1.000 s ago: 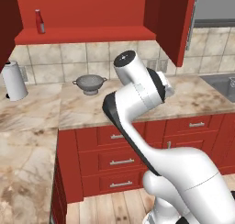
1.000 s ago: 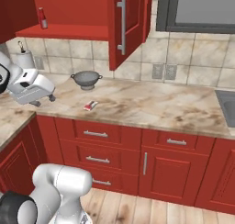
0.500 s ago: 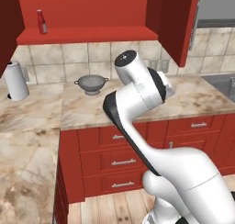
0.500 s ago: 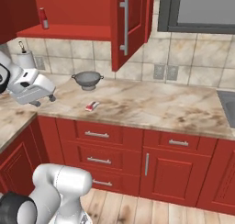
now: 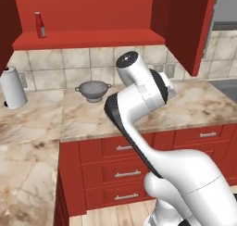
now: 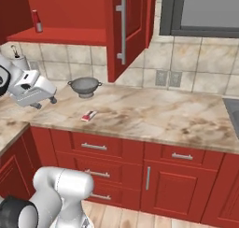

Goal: Pick the honey bottle and bar from the counter and place them in the cabinets closest to them.

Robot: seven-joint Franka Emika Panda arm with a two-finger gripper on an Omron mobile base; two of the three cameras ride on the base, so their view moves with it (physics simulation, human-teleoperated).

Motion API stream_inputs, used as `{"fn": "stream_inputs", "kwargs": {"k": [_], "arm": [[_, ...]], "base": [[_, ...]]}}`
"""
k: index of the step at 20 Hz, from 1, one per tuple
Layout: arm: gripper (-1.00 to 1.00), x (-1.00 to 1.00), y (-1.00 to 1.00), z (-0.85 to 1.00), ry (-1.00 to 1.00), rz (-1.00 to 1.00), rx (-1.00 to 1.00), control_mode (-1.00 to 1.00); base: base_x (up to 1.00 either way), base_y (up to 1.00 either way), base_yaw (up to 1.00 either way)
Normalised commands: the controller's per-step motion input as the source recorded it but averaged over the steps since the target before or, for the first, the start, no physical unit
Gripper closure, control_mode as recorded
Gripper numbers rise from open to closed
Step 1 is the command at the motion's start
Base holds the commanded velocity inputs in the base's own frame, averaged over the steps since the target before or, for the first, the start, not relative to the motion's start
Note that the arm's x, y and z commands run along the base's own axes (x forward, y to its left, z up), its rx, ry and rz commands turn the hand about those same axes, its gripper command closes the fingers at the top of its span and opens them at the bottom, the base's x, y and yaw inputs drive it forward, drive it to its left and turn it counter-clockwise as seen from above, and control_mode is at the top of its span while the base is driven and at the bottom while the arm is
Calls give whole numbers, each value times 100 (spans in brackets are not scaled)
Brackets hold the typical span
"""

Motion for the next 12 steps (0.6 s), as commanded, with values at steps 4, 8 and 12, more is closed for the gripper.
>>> {"fn": "stream_inputs", "kwargs": {"k": [4,8,12], "arm": [[-100,0,0,0,0,0,0,100],[-100,0,0,0,0,0,0,100],[-100,0,0,0,0,0,0,100]], "base": [[52,17,-1],[54,19,-2],[55,22,-2]]}}
